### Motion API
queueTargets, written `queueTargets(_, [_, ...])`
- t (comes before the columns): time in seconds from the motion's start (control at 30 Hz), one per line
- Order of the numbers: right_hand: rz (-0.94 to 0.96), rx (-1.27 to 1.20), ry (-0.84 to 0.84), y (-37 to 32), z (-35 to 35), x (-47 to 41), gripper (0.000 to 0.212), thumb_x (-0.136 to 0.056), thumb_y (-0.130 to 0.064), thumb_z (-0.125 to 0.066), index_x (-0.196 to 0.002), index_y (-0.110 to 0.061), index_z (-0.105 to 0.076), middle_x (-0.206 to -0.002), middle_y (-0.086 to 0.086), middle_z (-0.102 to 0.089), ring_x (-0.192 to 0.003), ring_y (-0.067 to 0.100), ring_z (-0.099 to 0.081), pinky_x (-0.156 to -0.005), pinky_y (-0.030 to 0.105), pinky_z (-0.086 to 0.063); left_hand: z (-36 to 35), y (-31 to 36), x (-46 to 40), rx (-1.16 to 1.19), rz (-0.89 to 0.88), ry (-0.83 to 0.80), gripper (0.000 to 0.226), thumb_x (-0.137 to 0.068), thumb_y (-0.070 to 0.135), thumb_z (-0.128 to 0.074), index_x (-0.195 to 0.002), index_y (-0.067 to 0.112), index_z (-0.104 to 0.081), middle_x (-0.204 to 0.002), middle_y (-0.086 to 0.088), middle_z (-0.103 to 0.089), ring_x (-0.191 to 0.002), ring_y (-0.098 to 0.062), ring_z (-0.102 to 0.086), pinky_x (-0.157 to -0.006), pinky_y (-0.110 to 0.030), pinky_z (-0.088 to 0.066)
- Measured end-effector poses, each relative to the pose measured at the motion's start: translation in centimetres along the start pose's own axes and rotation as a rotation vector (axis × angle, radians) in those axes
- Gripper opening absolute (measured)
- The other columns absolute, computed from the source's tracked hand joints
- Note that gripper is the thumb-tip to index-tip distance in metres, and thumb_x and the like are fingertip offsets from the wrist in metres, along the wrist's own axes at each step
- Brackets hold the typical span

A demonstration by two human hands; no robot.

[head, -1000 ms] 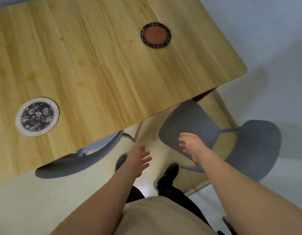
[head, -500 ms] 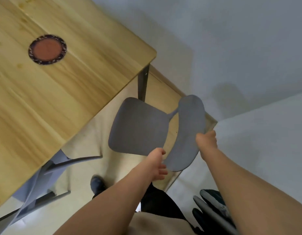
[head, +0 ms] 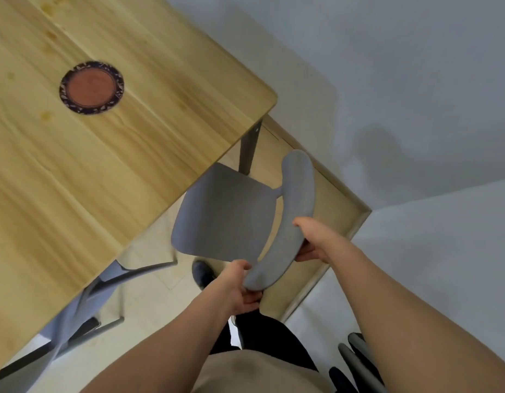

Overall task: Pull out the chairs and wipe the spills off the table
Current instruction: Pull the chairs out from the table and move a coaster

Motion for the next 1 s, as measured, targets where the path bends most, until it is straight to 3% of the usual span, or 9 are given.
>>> queueTargets(0.17, [0.038, -0.018, -0.115, -5.7, -5.8, 1.1, 0.016, -0.096, -0.023, -0.046, -0.088, -0.009, -0.050, -0.083, 0.013, -0.057, -0.073, 0.029, -0.060, -0.085, 0.047, -0.051, 5.3, 2.8, 0.3, 0.390, -0.132, 0.010, 0.011, -0.090, 0.014, -0.055, -0.091, 0.004, -0.050, -0.081, -0.013, -0.051, -0.063, -0.023, -0.048, -0.077, -0.040, -0.050])
queueTargets(0.27, [0.088, 0.013, -0.098, -8.4, -7.6, 0.8, 0.004, -0.091, -0.011, -0.047, -0.090, -0.008, -0.049, -0.083, 0.012, -0.055, -0.072, 0.028, -0.058, -0.080, 0.045, -0.053, 6.0, 3.2, 1.1, 0.624, -0.204, -0.105, 0.014, -0.090, 0.015, -0.052, -0.100, 0.005, -0.055, -0.098, -0.017, -0.061, -0.088, -0.029, -0.060, -0.095, -0.041, -0.047])
queueTargets(0.33, [0.095, 0.014, -0.105, -9.9, -9.0, 0.8, 0.014, -0.087, -0.006, -0.048, -0.100, -0.005, -0.050, -0.087, 0.014, -0.057, -0.074, 0.028, -0.059, -0.070, 0.042, -0.055, 5.9, 3.9, 1.9, 0.729, -0.231, -0.213, 0.015, -0.090, 0.016, -0.052, -0.103, 0.008, -0.057, -0.108, -0.016, -0.065, -0.107, -0.033, -0.060, -0.109, -0.045, -0.040])
queueTargets(0.43, [0.128, 0.004, -0.084, -11.3, -10.6, 0.8, 0.024, -0.084, 0.000, -0.046, -0.108, -0.003, -0.048, -0.088, 0.015, -0.058, -0.074, 0.029, -0.060, -0.063, 0.039, -0.053, 5.9, 5.2, 2.5, 0.808, -0.234, -0.323, 0.016, -0.092, 0.017, -0.055, -0.105, 0.010, -0.058, -0.109, -0.013, -0.061, -0.116, -0.035, -0.057, -0.111, -0.047, -0.036])
queueTargets(0.6, [0.158, -0.077, -0.116, -11.4, -13.0, 1.3, 0.024, -0.085, 0.004, -0.043, -0.109, -0.001, -0.049, -0.086, 0.014, -0.061, -0.076, 0.028, -0.060, -0.088, 0.047, -0.052, 7.7, 8.4, 2.5, 0.943, -0.334, -0.375, 0.019, -0.081, 0.000, -0.051, -0.098, 0.009, -0.054, -0.100, -0.013, -0.060, -0.099, -0.030, -0.059, -0.115, -0.045, -0.033])
queueTargets(0.67, [0.157, -0.121, -0.146, -11.2, -13.6, 1.7, 0.019, -0.087, 0.004, -0.043, -0.104, -0.001, -0.049, -0.089, 0.016, -0.062, -0.079, 0.029, -0.061, -0.085, 0.045, -0.054, 8.9, 9.9, 3.0, 1.023, -0.370, -0.396, 0.019, -0.075, -0.006, -0.048, -0.089, 0.006, -0.053, -0.094, -0.016, -0.061, -0.094, -0.031, -0.059, -0.114, -0.046, -0.035])
queueTargets(0.73, [0.144, -0.148, -0.160, -10.5, -13.9, 1.9, 0.015, -0.088, 0.005, -0.045, -0.101, 0.000, -0.051, -0.093, 0.017, -0.064, -0.082, 0.029, -0.063, -0.080, 0.041, -0.054, 10.2, 10.8, 3.2, 1.085, -0.391, -0.406, 0.019, -0.076, -0.010, -0.045, -0.085, 0.006, -0.051, -0.098, -0.019, -0.059, -0.103, -0.034, -0.056, -0.112, -0.048, -0.038])
queueTargets(0.87, [0.116, -0.227, -0.206, -8.9, -14.1, 1.5, 0.017, -0.087, 0.006, -0.046, -0.102, 0.001, -0.052, -0.094, 0.018, -0.064, -0.081, 0.029, -0.064, -0.080, 0.040, -0.054, 11.7, 11.3, 3.0, 1.111, -0.430, -0.360, 0.025, -0.078, -0.012, -0.044, -0.098, 0.002, -0.051, -0.118, -0.024, -0.055, -0.115, -0.041, -0.054, -0.109, -0.054, -0.041])
queueTargets(1.0, [0.104, -0.231, -0.280, -8.4, -13.7, 0.7, 0.020, -0.088, 0.006, -0.047, -0.106, -0.001, -0.053, -0.098, 0.018, -0.064, -0.087, 0.030, -0.065, -0.081, 0.039, -0.054, 11.5, 10.5, 2.7, 1.120, -0.446, -0.297, 0.021, -0.079, -0.011, -0.043, -0.093, 0.003, -0.050, -0.118, -0.025, -0.055, -0.115, -0.044, -0.056, -0.106, -0.054, -0.044])
Point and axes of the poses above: each hand's wrist, its own x-axis away from the middle knuckle, its own z-axis out of the back of the hand, y = z × x, the point moved 9 cm from there along -x, towards the middle knuckle
